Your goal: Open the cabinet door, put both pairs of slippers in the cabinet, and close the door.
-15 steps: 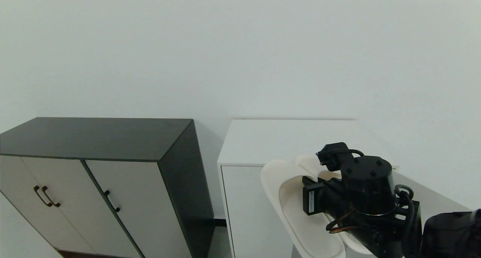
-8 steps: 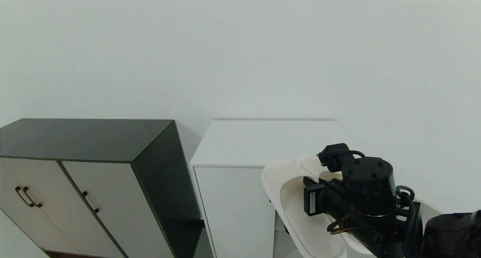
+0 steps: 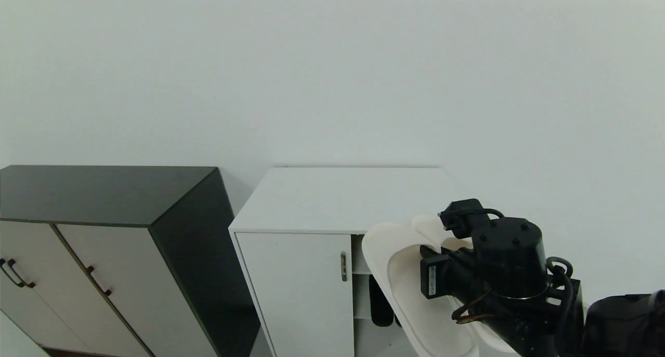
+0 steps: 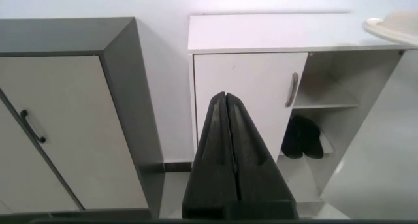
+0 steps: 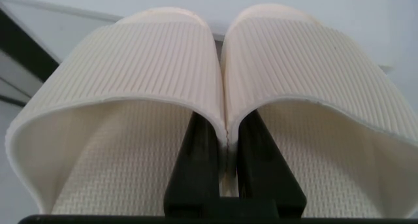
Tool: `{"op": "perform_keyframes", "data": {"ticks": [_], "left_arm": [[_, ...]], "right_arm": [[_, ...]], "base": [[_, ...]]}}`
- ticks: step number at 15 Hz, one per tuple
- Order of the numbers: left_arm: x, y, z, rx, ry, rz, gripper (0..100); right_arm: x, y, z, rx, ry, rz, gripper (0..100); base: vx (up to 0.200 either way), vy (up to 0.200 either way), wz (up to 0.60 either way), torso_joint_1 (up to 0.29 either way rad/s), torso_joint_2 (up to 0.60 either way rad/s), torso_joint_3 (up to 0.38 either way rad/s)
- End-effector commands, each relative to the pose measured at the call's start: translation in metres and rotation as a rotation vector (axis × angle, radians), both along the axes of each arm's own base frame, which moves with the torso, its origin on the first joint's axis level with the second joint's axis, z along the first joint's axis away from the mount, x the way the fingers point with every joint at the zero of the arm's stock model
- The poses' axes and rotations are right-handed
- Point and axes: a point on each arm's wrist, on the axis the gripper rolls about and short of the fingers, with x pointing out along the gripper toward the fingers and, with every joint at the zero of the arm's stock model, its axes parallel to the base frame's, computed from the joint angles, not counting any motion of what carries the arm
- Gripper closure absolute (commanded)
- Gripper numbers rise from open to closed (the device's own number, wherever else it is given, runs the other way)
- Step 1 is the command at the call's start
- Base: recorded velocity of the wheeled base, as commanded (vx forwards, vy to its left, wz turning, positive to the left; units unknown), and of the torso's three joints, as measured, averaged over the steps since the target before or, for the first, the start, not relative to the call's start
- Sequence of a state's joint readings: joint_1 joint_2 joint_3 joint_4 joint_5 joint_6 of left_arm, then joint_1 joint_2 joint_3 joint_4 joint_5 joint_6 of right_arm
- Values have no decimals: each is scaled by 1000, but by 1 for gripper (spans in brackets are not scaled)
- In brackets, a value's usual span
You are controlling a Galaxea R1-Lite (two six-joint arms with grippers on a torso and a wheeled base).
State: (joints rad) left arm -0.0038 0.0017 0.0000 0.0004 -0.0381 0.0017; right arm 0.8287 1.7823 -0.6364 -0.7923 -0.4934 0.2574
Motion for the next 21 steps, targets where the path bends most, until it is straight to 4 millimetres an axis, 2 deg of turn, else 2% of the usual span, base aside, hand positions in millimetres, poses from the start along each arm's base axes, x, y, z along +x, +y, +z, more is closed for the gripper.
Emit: {"op": "perform_keyframes", "data": {"ticks": [1, 7, 9, 14, 21], "left_arm": [[0, 0, 0, 0, -1, 2, 100], [0, 0, 0, 0, -1, 2, 100], [0, 0, 0, 0, -1, 2, 100], [0, 0, 0, 0, -1, 2, 100], [0, 0, 0, 0, -1, 2, 100]], "right_arm": [[0, -1, 0, 0, 0, -2, 100], [-2, -3, -4, -7, -28, 7, 100], [-9, -10, -4, -41, -33, 18, 100], [-16, -6, -5, -50, -48, 54, 100], [-24, -5, -13, -69, -27, 77, 100]], "base": [[0, 0, 0, 0, 0, 0], [0, 0, 0, 0, 0, 0], [0, 0, 0, 0, 0, 0], [0, 0, 0, 0, 0, 0], [0, 0, 0, -147, 327, 184]]}}
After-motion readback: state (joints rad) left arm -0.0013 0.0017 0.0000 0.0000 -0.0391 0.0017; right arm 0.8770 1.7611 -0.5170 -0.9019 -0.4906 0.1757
